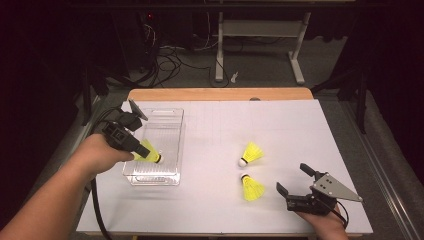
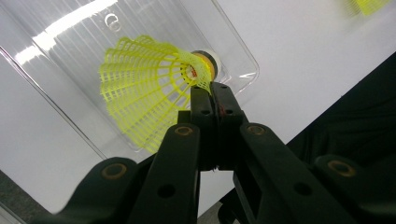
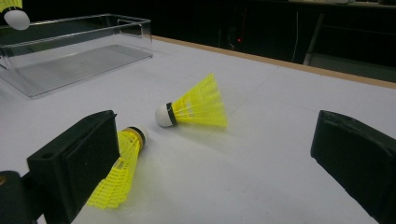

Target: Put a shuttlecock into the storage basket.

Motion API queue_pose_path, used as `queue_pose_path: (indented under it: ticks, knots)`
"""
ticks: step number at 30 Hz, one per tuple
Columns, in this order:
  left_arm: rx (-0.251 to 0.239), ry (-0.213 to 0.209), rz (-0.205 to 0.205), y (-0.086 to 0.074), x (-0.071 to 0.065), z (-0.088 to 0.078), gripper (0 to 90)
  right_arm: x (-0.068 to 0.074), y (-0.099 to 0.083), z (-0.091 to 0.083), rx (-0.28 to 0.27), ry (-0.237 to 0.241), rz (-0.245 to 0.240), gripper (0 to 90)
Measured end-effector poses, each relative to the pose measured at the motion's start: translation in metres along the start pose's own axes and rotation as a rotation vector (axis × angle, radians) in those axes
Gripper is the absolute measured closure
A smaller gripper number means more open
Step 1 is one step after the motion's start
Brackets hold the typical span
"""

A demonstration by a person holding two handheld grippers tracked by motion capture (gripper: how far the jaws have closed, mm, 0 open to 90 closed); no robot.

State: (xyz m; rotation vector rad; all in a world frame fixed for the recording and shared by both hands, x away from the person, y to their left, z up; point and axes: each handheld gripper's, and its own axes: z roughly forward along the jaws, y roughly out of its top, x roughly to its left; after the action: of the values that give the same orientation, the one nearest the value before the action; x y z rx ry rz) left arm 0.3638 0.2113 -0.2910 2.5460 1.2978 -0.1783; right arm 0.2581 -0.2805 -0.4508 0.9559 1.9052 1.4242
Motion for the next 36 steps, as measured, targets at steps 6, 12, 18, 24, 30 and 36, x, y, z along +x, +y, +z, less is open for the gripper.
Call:
queue_pose_path:
  ticks: [6, 12, 18, 24, 30, 36]
  knots:
    - [-0.016, -0.004, 0.011, 0.004, -0.003, 0.005, 89.6, 0.0, 0.0, 0.0, -0.001, 0.001, -0.001, 1.7]
    - [-0.005, -0.012, 0.01, 0.007, -0.004, 0.024, 89.6, -0.001, 0.0, -0.001, -0.001, 0.0, -0.004, 1.7]
    - [-0.003, -0.014, 0.01, 0.011, -0.004, 0.036, 89.6, -0.001, 0.0, 0.0, -0.001, -0.001, 0.001, 1.7]
    - [0.009, -0.023, 0.011, 0.011, -0.002, 0.048, 89.6, -0.001, 0.0, -0.001, -0.001, 0.0, 0.002, 1.7]
    - [0.002, -0.034, 0.002, 0.005, 0.004, 0.058, 89.6, -0.001, 0.0, -0.001, -0.001, -0.001, 0.002, 1.7]
    - [0.006, -0.039, -0.01, -0.001, 0.009, 0.065, 89.6, 0.0, 0.0, 0.0, 0.001, 0.001, 0.001, 1.7]
